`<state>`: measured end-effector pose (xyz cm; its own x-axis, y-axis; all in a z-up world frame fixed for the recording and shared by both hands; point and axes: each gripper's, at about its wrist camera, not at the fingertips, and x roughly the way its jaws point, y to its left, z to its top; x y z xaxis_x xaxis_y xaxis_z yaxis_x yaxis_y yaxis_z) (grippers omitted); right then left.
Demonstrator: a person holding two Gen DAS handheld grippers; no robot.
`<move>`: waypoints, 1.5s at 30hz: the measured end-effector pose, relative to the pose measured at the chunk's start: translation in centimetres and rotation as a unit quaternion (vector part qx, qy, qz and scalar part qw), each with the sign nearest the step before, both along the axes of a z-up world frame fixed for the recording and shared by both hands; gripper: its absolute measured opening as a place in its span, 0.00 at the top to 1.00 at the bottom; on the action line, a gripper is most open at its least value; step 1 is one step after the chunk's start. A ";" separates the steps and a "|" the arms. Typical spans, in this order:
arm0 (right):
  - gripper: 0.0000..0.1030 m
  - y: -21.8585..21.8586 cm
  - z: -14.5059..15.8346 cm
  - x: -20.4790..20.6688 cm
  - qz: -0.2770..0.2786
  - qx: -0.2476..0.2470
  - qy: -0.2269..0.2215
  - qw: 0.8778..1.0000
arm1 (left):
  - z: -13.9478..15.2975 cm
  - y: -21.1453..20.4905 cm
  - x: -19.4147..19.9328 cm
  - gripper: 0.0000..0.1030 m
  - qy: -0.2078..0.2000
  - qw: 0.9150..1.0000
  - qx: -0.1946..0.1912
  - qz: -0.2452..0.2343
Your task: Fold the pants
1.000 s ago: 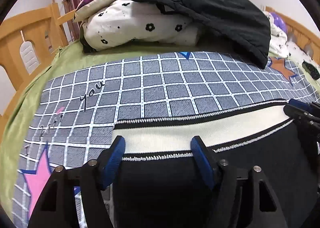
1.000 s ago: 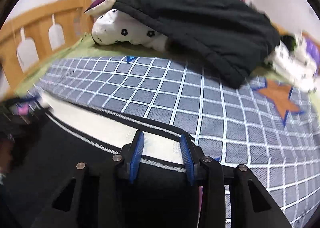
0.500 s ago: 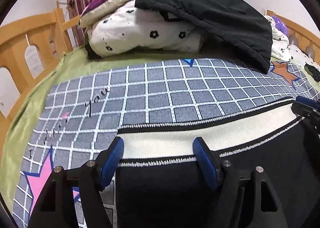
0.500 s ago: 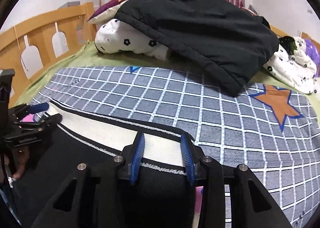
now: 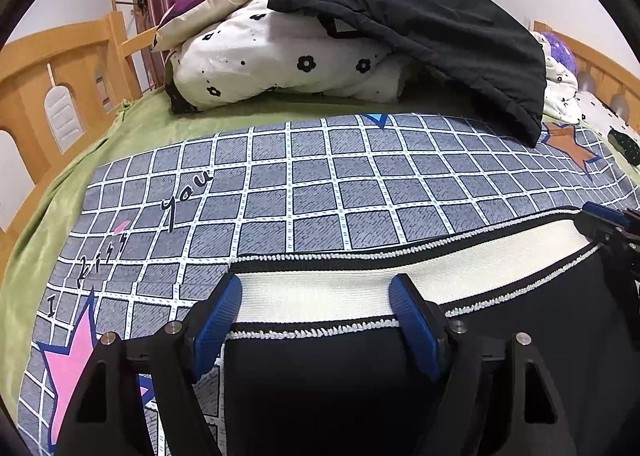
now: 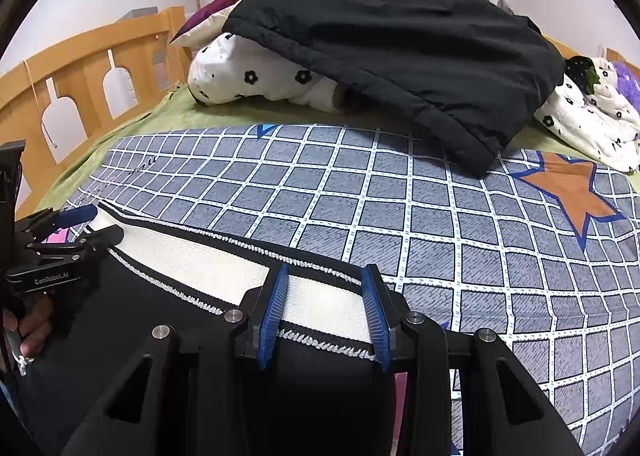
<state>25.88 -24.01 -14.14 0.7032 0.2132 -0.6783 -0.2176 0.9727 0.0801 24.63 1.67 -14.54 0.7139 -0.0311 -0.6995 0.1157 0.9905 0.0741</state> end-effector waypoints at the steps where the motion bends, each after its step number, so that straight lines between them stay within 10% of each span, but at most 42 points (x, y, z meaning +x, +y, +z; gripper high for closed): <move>1: 0.64 0.1 0.0 0.0 0.000 -0.002 0.000 1.000 | 0.0 0.0 0.0 0.25 0.001 1.000 0.000 0.001; 17: 0.63 0.4 1.9 -5.9 -0.021 -0.054 0.010 0.998 | 0.7 1.8 -4.7 0.24 0.084 0.993 -0.076 -0.013; 33: 0.63 -0.6 0.5 -21.5 -0.083 0.040 0.078 0.993 | 0.7 4.2 -23.1 0.23 0.048 0.994 -0.027 -0.097; 45: 0.63 0.7 1.4 -25.1 -0.074 0.060 0.069 0.993 | -1.0 3.1 -24.9 0.32 0.040 0.986 0.119 -0.111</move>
<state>0.83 -23.28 -12.74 0.6348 0.1997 -0.7465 -0.0510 0.9748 0.2174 -0.32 4.73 -15.50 0.6499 -0.0085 -0.7600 0.3421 0.8961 0.2826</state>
